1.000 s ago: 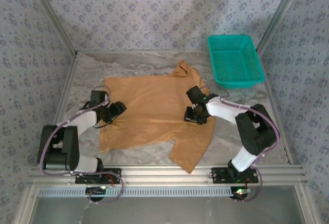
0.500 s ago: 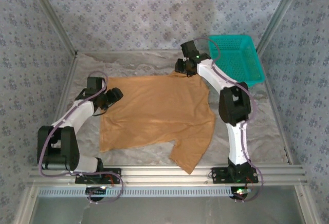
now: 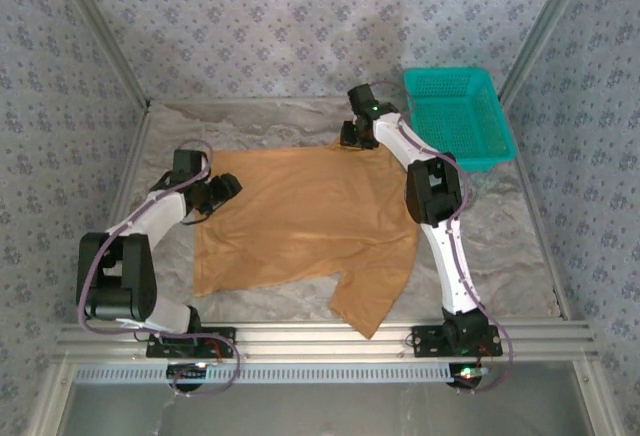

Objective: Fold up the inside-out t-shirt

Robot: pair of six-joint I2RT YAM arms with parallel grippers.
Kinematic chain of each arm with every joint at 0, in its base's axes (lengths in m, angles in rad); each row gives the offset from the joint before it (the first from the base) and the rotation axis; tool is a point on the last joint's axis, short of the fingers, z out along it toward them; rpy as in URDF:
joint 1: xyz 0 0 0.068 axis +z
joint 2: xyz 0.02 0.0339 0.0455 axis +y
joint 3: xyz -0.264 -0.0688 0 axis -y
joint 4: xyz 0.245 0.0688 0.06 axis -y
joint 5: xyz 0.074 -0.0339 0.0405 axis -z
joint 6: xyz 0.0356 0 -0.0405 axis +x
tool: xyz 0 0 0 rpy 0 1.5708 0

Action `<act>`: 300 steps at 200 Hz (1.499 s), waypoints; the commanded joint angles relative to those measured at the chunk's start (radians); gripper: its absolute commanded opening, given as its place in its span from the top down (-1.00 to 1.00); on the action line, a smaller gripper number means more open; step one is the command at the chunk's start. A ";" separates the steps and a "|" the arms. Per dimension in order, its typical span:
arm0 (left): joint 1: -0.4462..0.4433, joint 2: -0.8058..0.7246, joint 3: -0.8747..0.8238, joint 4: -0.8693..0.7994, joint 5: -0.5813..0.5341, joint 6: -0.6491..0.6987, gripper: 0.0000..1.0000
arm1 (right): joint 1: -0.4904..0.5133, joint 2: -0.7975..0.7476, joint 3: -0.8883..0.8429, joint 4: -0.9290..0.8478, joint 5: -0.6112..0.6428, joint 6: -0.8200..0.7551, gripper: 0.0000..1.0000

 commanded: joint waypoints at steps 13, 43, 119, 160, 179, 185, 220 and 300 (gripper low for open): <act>0.005 0.011 0.030 0.014 0.026 0.012 -0.21 | -0.001 0.016 0.052 -0.040 0.032 -0.043 -0.14; 0.003 0.016 0.033 0.020 0.031 0.010 -0.20 | -0.009 0.030 0.053 -0.031 0.015 -0.047 -0.14; 0.002 0.023 0.032 0.021 0.042 0.012 -0.10 | -0.008 0.081 0.086 -0.020 -0.006 -0.047 0.25; 0.001 0.021 0.032 0.022 0.040 0.013 -0.06 | 0.005 0.017 0.087 -0.035 0.051 -0.070 0.77; 0.002 0.025 0.032 0.020 0.036 0.017 -0.06 | 0.021 -0.025 0.096 -0.042 0.126 -0.103 0.76; 0.002 0.026 0.032 0.019 0.036 0.018 -0.05 | 0.027 -0.034 0.104 -0.045 0.150 -0.115 0.75; 0.002 0.043 0.030 0.021 0.032 0.022 -0.05 | 0.062 -0.026 0.187 -0.026 0.239 -0.193 0.62; -0.002 0.049 0.006 -0.003 0.039 0.036 -0.07 | -0.006 0.067 0.292 0.017 0.072 -0.081 0.58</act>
